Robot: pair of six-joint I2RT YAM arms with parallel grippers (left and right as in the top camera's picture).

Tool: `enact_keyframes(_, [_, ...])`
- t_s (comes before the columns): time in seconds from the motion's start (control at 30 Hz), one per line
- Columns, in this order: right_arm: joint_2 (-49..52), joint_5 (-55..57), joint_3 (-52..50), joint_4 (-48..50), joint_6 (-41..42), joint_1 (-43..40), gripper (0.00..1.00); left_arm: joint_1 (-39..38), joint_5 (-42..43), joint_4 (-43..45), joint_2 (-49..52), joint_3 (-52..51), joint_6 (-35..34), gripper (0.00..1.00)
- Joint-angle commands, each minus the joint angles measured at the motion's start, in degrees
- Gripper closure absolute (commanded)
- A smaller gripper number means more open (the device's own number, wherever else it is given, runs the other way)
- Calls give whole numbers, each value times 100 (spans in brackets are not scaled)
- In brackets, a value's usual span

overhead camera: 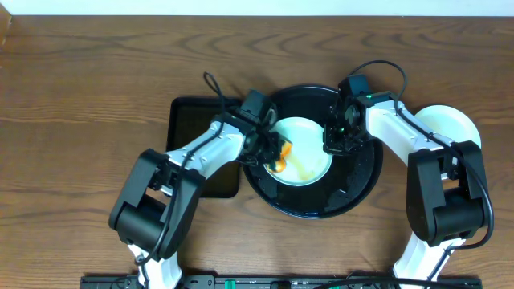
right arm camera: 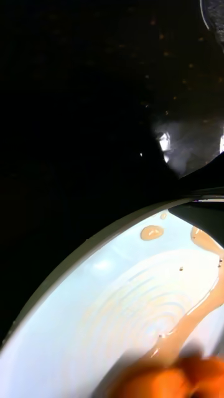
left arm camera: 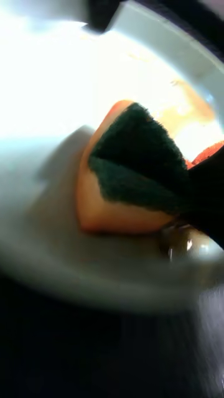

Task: Clean dirty plates on tray and stack at the side
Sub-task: 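Scrub the remaining light-blue plate with the sponge in the left gripper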

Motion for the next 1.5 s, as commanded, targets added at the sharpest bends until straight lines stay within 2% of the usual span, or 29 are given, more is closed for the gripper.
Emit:
enact_keyframes(0.0, [105, 181, -94, -59, -20, 52, 99, -361, 511, 116, 192, -188, 750, 92])
enact_keyframes(0.17, [105, 181, -94, -101, -20, 52, 99, -409, 326, 835, 192, -188, 782, 92])
enact_keyframes(0.33, [105, 179, -94, -125, -20, 52, 99, -234, -957, 1093, 192, -188, 111, 92])
enact_keyframes(0.43, [105, 179, -94, -125, -20, 52, 99, -44, -1401, 1040, 192, -188, -94, 92])
enact_keyframes(0.6, [105, 181, -94, -129, -22, 52, 99, 348, -1449, 946, 190, -188, -96, 92])
enact_keyframes(0.77, [105, 188, -94, -129, -20, 52, 99, 579, -1558, 94, 188, -184, -332, 93])
enact_keyframes(0.87, [105, 304, -94, -133, -15, 52, 99, 581, -1552, -125, 138, -184, -321, 93])
enact_keyframes(1.2, [105, 310, -94, -164, -17, 52, 99, 566, -1552, 92, -872, -184, 0, 92])
enact_keyframes(1.47, [105, 308, -94, -164, -20, 52, 99, 603, -1593, -76, -1650, -184, 90, 92])
